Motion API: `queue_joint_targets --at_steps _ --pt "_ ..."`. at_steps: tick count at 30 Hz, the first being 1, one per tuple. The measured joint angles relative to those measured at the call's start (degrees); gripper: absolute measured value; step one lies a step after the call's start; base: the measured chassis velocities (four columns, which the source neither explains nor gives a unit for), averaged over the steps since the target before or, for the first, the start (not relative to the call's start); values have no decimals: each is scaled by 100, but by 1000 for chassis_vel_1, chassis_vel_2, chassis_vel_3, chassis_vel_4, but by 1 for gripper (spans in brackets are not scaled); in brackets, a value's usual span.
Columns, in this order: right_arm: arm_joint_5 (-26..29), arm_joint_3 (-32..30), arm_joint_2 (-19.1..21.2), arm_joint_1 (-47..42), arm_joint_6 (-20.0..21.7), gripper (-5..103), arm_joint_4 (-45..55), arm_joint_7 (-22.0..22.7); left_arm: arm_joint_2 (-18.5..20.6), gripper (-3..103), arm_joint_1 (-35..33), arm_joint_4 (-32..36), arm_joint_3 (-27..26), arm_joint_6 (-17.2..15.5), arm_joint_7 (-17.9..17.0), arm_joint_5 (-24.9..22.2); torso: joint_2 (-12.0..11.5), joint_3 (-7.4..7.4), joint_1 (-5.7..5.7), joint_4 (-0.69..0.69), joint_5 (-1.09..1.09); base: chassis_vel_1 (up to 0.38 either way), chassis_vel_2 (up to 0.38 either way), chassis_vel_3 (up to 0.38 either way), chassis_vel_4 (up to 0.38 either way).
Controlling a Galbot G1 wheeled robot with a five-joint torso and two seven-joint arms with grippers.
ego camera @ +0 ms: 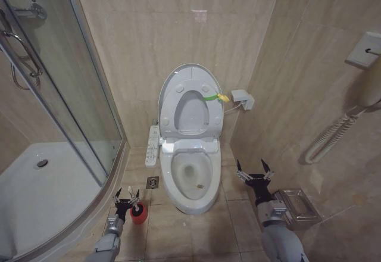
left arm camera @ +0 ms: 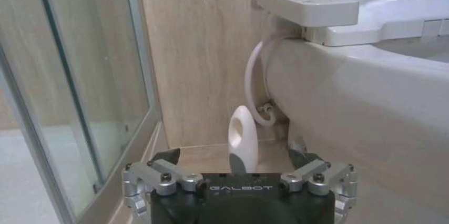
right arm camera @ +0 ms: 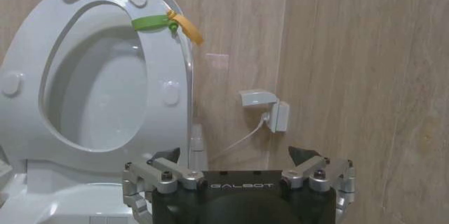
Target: Open the toilet lid, clean the toilet bowl with a toilet brush, close the toilet lid, and flush.
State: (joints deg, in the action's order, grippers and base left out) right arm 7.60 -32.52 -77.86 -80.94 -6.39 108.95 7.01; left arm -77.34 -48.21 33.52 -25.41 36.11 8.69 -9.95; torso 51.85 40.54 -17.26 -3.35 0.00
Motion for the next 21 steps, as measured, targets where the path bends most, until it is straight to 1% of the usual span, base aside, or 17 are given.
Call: queue_joint_targets --at_steps 10,21 --pt "0 0 0 0 0 100 0 0 -14 100 -20 49 4 12 -103 94 0 0 0 0 0 0 0 0 0" --pt "0 0 0 0 0 100 0 0 -23 100 1 23 3 -5 -109 105 0 0 0 0 0 0 0 0 0"
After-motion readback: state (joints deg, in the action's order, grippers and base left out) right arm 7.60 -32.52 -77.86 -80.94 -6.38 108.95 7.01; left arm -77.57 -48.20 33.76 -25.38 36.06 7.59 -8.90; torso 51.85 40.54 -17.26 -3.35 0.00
